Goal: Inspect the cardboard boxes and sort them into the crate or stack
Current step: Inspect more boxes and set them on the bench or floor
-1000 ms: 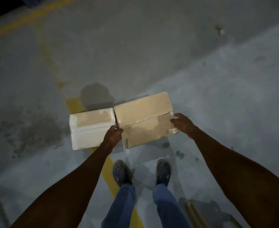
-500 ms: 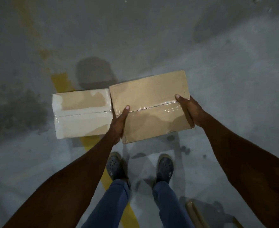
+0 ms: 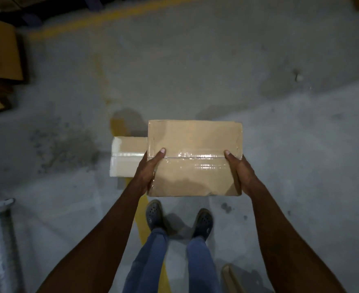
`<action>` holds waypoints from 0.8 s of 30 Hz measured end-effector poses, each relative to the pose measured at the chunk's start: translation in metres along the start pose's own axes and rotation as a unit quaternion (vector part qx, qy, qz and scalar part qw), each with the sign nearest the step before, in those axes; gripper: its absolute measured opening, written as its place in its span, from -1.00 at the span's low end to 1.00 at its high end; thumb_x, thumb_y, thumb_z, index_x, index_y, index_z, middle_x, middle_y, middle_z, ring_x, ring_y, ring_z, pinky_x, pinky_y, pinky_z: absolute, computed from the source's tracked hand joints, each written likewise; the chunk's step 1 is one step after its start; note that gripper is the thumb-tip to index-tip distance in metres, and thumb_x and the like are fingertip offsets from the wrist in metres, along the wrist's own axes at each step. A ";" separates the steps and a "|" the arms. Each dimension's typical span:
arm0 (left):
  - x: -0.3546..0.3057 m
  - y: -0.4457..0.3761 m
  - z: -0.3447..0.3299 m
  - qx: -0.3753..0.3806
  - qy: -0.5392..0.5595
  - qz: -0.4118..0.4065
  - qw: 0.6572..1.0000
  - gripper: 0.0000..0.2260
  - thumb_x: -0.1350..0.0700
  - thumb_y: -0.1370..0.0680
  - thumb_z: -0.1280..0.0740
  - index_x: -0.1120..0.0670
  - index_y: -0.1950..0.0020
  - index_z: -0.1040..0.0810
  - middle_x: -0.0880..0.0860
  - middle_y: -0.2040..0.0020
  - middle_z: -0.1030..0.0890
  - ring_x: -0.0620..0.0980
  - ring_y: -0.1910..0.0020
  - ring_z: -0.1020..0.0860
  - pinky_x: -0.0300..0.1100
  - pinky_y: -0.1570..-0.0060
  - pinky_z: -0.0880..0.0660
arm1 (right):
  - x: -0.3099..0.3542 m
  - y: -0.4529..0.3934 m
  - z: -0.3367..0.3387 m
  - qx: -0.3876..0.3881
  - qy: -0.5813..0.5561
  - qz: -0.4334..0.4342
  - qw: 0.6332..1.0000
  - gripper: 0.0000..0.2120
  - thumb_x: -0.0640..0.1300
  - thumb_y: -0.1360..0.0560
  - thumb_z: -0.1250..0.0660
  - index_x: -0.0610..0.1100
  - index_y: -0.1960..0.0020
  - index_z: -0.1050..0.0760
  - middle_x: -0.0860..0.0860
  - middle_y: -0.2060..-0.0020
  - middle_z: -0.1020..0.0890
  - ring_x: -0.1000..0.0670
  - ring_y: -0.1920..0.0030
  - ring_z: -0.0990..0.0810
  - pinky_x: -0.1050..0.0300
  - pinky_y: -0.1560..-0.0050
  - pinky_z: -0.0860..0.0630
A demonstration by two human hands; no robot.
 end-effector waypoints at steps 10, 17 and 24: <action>-0.090 0.255 0.053 -0.069 0.031 -0.079 0.994 -0.55 -0.27 -0.52 -0.44 -0.09 -0.33 -0.58 -0.04 -0.10 -0.74 0.00 -0.07 -0.71 0.02 -0.12 -0.63 | 0.113 0.234 -0.017 0.043 0.028 0.069 0.996 -0.47 0.33 -0.51 -0.39 0.12 -0.40 -0.48 -0.01 -0.22 -0.66 -0.13 -0.18 -0.65 -0.23 -0.30 -0.56; -0.081 0.384 0.096 -0.180 0.098 -0.134 0.970 -0.47 -0.37 -0.46 -0.43 -0.14 -0.34 -0.57 -0.07 -0.13 -0.71 -0.01 -0.09 -0.69 0.02 -0.12 -0.61 | 0.161 0.322 -0.052 0.144 0.082 0.155 0.974 -0.26 0.50 -0.25 -0.46 0.21 -0.35 -0.54 0.09 -0.22 -0.69 -0.09 -0.25 -0.65 -0.24 -0.35 -0.54; -0.020 0.500 0.149 -0.283 0.216 -0.172 0.919 -0.47 -0.37 -0.46 -0.41 -0.11 -0.33 -0.59 -0.06 -0.18 -0.71 -0.03 -0.11 -0.69 0.03 -0.16 -0.60 | 0.183 0.407 -0.146 0.296 0.178 0.218 0.913 -0.46 0.32 -0.44 -0.46 0.18 -0.36 -0.53 0.09 -0.21 -0.71 -0.07 -0.23 -0.68 -0.21 -0.31 -0.57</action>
Point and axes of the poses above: each hand's wrist, its own y-axis away from the middle knuckle, its own z-axis out of the back of the hand, x = y × z, the point moved 6 cm from there along -y, towards the middle knuckle
